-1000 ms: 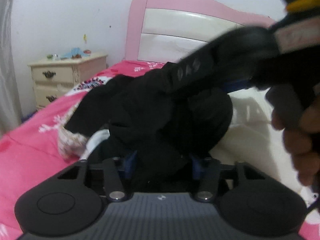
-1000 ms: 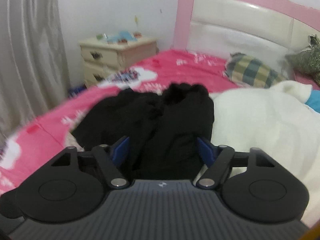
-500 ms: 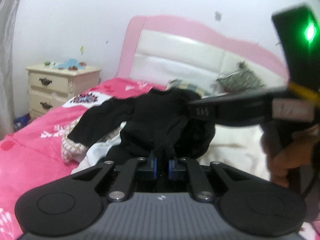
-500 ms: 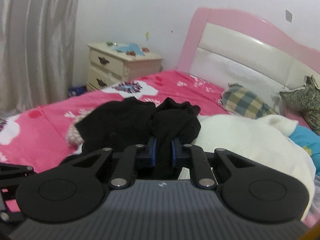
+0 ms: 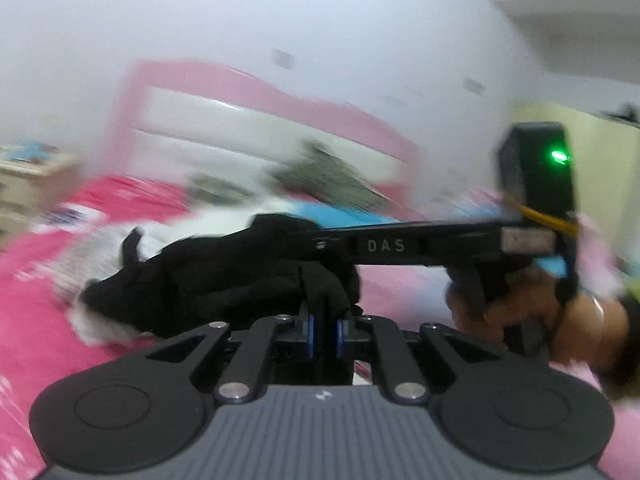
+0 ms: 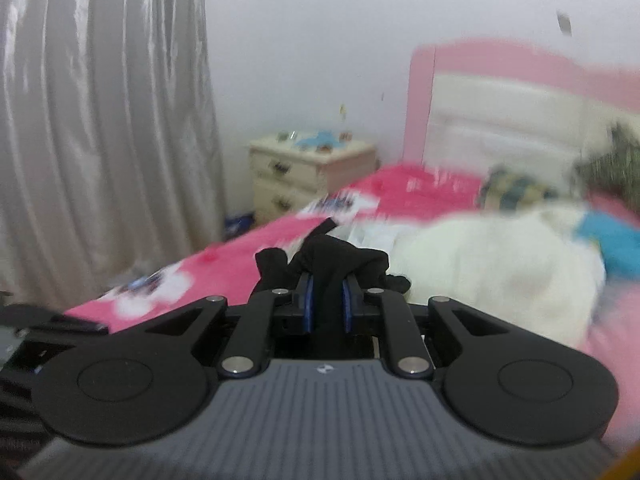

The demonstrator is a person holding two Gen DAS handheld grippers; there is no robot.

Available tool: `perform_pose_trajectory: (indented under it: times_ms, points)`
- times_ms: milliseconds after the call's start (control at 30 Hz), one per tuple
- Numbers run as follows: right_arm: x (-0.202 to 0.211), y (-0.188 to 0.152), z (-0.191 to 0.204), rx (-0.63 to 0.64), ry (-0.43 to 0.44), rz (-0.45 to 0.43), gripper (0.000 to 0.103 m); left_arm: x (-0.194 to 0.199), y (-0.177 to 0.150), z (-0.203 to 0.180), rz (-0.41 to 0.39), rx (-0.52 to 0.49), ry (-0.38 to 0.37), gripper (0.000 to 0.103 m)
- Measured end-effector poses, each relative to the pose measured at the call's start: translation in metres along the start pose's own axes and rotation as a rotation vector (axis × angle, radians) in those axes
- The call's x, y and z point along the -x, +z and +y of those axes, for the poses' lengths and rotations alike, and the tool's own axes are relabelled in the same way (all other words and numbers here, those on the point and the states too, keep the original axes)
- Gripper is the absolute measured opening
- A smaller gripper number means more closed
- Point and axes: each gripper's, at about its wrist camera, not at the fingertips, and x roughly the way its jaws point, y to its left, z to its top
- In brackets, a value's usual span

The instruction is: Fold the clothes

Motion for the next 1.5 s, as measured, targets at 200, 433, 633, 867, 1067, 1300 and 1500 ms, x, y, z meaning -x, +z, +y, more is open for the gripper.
perform_pose_trajectory:
  times_ms: [200, 433, 633, 867, 1067, 1300, 1500]
  points:
    - [0.109, -0.094, 0.032, -0.17, 0.057, 0.258, 0.012, 0.054, -0.08, -0.046, 0.343, 0.054, -0.345, 0.011]
    - [0.129, -0.271, 0.043, -0.377, -0.063, 0.63, 0.02, 0.042, -0.182, -0.043, 0.757, 0.007, -0.284, 0.044]
    - [0.143, -0.249, 0.032, -0.23, -0.176, 0.437, 0.08, 0.036, -0.147, -0.009, 0.585, 0.036, -0.098, 0.073]
    - [0.078, -0.211, 0.023, -0.023, -0.225, 0.296, 0.102, -0.046, -0.136, 0.02, 0.486, 0.151, 0.162, 0.069]
    - [0.021, -0.228, 0.027, 0.047, -0.133, 0.371, 0.1, -0.087, -0.151, 0.024, 0.495, 0.166, 0.192, 0.039]
    - [-0.007, -0.249, 0.044, 0.252, -0.115, 0.415, 0.045, -0.087, -0.161, 0.017, 0.465, 0.119, 0.187, 0.018]
    - [0.024, -0.229, 0.009, 0.028, -0.143, 0.321, 0.011, -0.07, -0.157, 0.023, 0.439, 0.15, 0.186, 0.008]
